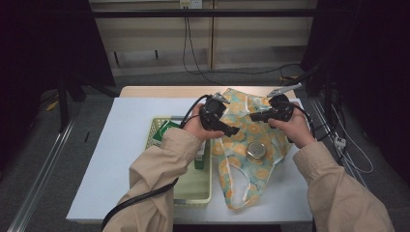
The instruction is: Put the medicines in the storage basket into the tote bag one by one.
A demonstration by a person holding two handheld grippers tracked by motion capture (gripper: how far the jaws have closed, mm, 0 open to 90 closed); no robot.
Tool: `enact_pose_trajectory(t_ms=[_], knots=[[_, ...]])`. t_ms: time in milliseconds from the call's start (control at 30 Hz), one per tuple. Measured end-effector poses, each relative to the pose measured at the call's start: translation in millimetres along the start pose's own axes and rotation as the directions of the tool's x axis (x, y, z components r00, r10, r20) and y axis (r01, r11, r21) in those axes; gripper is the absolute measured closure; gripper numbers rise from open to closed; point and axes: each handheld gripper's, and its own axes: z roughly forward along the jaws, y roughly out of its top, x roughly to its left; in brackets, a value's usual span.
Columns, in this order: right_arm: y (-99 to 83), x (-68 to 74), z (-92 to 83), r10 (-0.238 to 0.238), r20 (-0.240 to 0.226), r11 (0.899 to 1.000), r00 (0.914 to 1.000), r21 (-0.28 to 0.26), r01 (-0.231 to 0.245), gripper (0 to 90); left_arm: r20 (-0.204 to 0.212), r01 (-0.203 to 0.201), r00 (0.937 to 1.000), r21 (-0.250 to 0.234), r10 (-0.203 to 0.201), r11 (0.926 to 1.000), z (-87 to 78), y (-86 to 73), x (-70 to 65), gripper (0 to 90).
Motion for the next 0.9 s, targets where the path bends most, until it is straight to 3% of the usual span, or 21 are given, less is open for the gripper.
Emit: enact_pose_trajectory(t_ms=[133, 200, 233, 267, 467, 633, 667, 733, 900], knots=[[-3.6, 3.6, 1.0, 0.001, 0.002, 1.0, 1.0, 0.009, -0.001, 90.0, -0.004, 0.015, 0.9999, -0.022, -0.015, 0.9996, -18.6, -11.4, 0.1, 11.9], [-4.7, 5.3, 1.4, -0.005, 0.002, 1.0, 1.0, 0.008, 0.005, 90.0, -0.017, 0.017, 0.9997, -0.027, -0.017, 0.9995, -28.5, -18.0, 1.1, 11.8], [-5.1, 5.8, 1.6, -0.007, 0.004, 1.0, 1.0, 0.011, 0.007, 90.0, -0.05, 0.022, 0.9985, -0.027, -0.023, 0.9994, -33.3, -21.2, 0.6, 11.8], [-5.5, 6.1, 1.7, -0.006, 0.005, 1.0, 1.0, 0.012, 0.006, 90.0, -0.031, 0.027, 0.9991, -0.033, -0.029, 0.9991, -37.5, -25.0, 2.6, 11.7], [-6.6, 8.8, 1.4, -0.011, 0.009, 1.0, 0.9999, 0.015, 0.011, 90.0, -0.082, 0.04, 0.9957, -0.037, -0.043, 0.9985, -64.2, -43.2, 13.1, 11.6], [-7.2, 11.7, 1.6, -0.016, 0.008, 1.0, 0.9998, 0.012, 0.016, 90.0, -0.158, 0.057, 0.9858, -0.008, -0.057, 0.9984, -77.9, -59.3, 22.8, 10.8], [-7.3, 12.2, 1.6, -0.016, 0.006, 1.0, 0.9998, 0.013, 0.016, 90.0, -0.144, 0.06, 0.9878, -0.006, -0.061, 0.9982, -79.4, -63.6, 26.5, 10.7], [-7.6, 13.4, 1.5, -0.018, 0.008, 1.0, 0.9998, 0.012, 0.018, 90.0, -0.162, 0.075, 0.9841, 0.01, -0.072, 0.9971, -81.1, -72.4, 31.3, 10.7], [-8.3, 14.7, 0.3, -0.022, 0.004, 1.0, 0.9997, 0.006, 0.022, 90.0, -0.235, 0.103, 0.9676, 0.031, -0.093, 0.9942, -83.2, -91.7, 44.8, 10.4]])
